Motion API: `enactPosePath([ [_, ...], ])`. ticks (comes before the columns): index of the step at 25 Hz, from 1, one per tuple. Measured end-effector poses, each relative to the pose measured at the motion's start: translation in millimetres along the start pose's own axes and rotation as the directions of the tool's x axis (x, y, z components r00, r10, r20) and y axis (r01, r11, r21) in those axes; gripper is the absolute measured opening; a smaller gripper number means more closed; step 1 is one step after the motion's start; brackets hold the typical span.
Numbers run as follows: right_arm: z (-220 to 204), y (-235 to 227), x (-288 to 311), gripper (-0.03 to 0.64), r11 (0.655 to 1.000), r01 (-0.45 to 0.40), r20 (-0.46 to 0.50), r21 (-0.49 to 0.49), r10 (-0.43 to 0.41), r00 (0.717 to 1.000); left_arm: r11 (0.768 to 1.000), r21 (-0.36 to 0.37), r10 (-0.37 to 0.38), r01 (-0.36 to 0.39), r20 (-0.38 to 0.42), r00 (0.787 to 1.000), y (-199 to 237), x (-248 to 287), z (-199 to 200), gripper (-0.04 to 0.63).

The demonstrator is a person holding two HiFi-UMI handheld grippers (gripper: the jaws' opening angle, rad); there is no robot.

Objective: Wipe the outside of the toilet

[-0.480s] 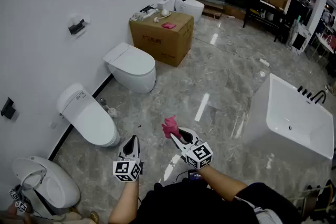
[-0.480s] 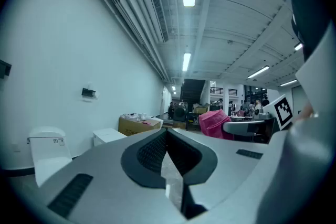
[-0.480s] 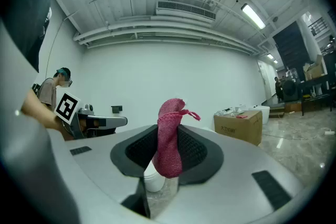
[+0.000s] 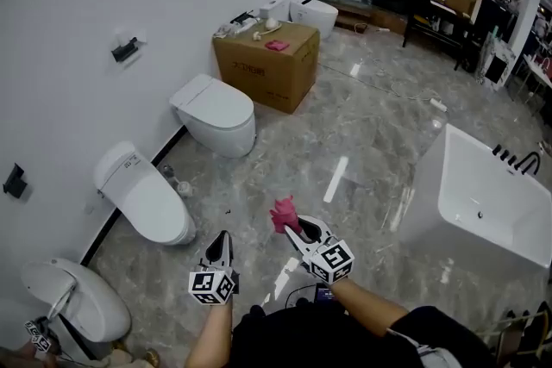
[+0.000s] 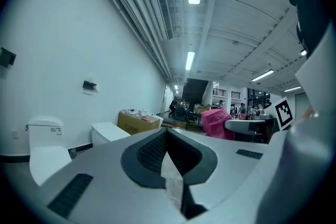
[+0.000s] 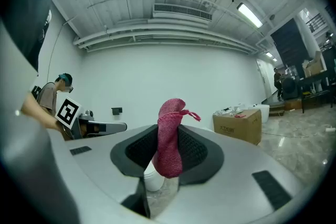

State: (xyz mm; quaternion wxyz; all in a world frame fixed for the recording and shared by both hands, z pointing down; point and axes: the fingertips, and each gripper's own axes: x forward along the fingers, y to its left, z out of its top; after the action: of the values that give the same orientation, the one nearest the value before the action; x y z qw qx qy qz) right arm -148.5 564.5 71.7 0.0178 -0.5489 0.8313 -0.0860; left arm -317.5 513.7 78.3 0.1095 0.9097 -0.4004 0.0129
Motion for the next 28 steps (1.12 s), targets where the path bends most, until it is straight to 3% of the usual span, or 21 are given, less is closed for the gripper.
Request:
enactPosePath([
  [7,-7,-18,0,0.126,0.999,-0.033,0.006,0.040,0.032,0.999,0.999,0.017,-0.027,0.027,-0.002,1.000,-22,26,-5,0.012],
  [13,-6,-29,28,0.126,0.998,-0.060,0.005,0.030,0.059,0.998,1.000,0.014,-0.020,0.020,-0.004,1.000,-9,52,-4,0.014],
  [21,-17,-76,106,0.126,0.997,-0.036,-0.031,0.067,0.038,0.999,0.999,-0.014,-0.043,0.043,-0.023,0.999,43,129,-12,0.014],
  [28,-26,-118,204,0.126,0.998,-0.011,-0.100,0.069,0.018,0.995,0.997,-0.024,-0.075,0.074,-0.037,0.996,115,212,-1,0.014],
])
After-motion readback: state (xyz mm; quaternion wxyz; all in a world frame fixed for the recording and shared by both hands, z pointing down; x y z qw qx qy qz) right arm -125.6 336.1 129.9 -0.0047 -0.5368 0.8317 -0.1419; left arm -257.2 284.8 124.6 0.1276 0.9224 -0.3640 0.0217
